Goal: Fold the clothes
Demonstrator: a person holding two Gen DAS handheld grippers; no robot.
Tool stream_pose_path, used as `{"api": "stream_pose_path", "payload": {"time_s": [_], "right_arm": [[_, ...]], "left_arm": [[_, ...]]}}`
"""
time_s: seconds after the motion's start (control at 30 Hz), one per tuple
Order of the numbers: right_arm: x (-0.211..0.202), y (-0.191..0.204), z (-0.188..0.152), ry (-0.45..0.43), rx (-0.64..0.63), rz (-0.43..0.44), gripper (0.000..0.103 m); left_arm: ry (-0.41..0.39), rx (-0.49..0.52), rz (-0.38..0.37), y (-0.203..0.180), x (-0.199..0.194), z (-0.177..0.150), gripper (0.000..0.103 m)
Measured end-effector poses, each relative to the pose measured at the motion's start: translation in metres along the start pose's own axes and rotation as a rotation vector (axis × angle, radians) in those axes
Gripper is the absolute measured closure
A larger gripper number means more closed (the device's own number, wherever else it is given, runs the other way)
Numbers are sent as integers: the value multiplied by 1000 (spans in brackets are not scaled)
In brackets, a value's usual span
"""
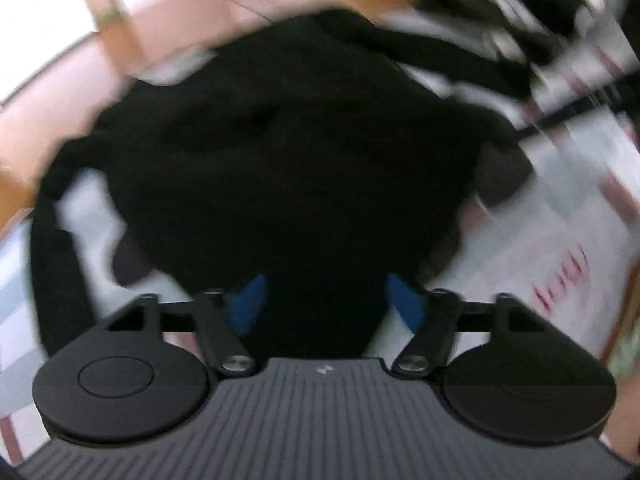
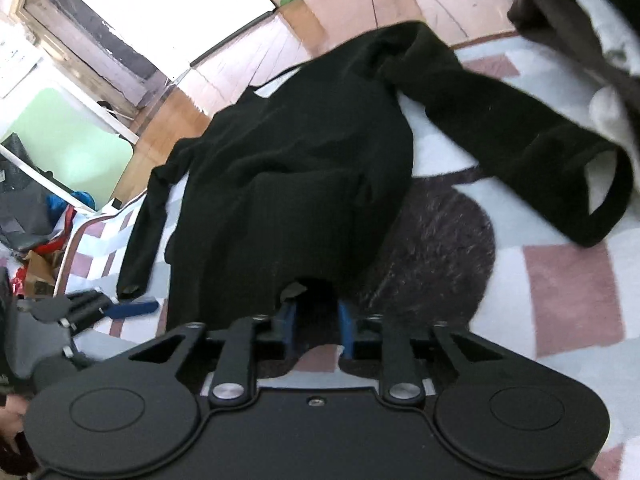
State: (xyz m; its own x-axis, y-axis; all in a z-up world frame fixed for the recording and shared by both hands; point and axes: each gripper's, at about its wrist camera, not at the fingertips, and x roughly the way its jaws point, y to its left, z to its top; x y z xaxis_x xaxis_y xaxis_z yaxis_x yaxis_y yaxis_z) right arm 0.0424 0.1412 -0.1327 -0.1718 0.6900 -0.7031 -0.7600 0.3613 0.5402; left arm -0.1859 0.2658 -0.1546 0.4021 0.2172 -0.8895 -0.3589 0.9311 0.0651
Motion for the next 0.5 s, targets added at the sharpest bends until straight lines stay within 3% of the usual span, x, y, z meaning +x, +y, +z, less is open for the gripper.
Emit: {"api": "stream_pose_path", "payload": {"time_s": [0.13, 0.17, 0.2, 0.23, 0.3, 0.33, 0.4, 0.5], "right_arm": [[9, -10, 0, -28, 27, 10, 71], [9, -13, 2, -42, 40, 27, 71], [9, -15, 4, -57, 52, 42, 71], [9, -16, 6, -72, 67, 52, 71], [10, -14, 10, -111, 98, 53, 71], [13, -10, 12, -122, 80, 51, 71], [18, -3, 16, -147, 38, 40, 74], [15, -2, 20, -213, 3, 16, 91]], "left_arm": [[63, 96, 34, -17, 24, 2, 31], [63, 113, 74, -17, 29, 5, 21], [63, 130, 114, -18, 35, 7, 19], [63, 134, 128, -16, 38, 11, 24], [61, 136, 149, -10, 41, 19, 52], [59, 137, 168, -8, 42, 22, 83], [52, 130, 218, -1, 42, 28, 89], [15, 57, 222, 17, 34, 35, 89]]}}
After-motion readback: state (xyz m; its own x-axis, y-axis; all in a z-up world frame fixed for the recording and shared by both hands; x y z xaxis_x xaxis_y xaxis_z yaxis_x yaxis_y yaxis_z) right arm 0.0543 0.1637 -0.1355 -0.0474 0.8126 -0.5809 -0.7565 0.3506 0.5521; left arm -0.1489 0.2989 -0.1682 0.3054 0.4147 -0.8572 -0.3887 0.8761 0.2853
